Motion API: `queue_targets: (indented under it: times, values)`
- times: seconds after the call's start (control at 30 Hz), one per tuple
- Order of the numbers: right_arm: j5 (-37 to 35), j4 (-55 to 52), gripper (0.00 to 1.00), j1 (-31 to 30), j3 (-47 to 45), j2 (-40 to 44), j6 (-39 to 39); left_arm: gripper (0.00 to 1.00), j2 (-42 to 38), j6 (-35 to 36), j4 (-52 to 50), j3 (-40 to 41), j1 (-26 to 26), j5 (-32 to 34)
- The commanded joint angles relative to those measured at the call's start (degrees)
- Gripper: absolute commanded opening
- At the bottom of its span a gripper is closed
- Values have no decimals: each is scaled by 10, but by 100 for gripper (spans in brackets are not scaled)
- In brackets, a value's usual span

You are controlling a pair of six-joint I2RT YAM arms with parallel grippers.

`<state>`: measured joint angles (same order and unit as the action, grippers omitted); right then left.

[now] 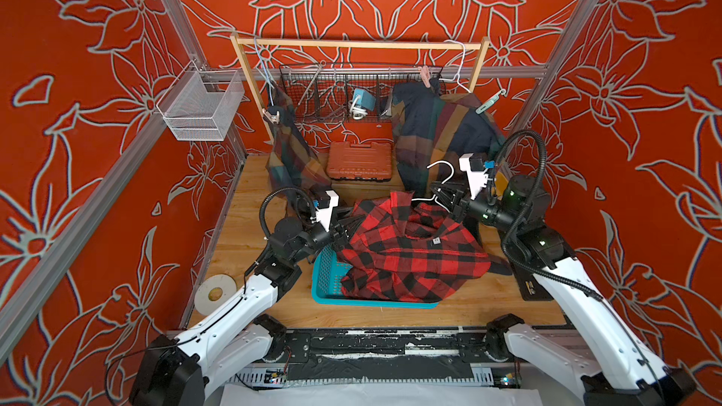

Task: Remove the clothespins securing long-sleeve shirts to the hanger
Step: Remove the long-sleeve shirt from the hanger.

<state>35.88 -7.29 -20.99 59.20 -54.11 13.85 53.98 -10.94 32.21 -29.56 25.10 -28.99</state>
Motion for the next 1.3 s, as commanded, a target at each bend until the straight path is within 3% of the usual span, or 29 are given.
queue_targets:
  times: [0.0,0.07,0.27,0.53,0.77,1.07,1.27]
  values:
    - [15,27,0,4,28,0,1,16,-1,5,16,-20,-2,-19]
    - [15,22,0,5,29,-3,-1,1,-5,6,15,-21,-2,-2]
    - [14,18,0,14,18,-1,-1,0,-17,-2,6,-30,-2,61]
    - [22,18,0,37,-4,15,10,0,-24,-52,-26,-28,-25,193]
    - [28,16,0,47,-32,37,11,0,-7,-89,-61,-44,-56,209]
    - [38,15,0,79,-39,59,19,0,-34,-119,-104,15,-58,245]
    - [58,40,0,83,-39,58,29,0,-53,-103,-98,24,-59,189]
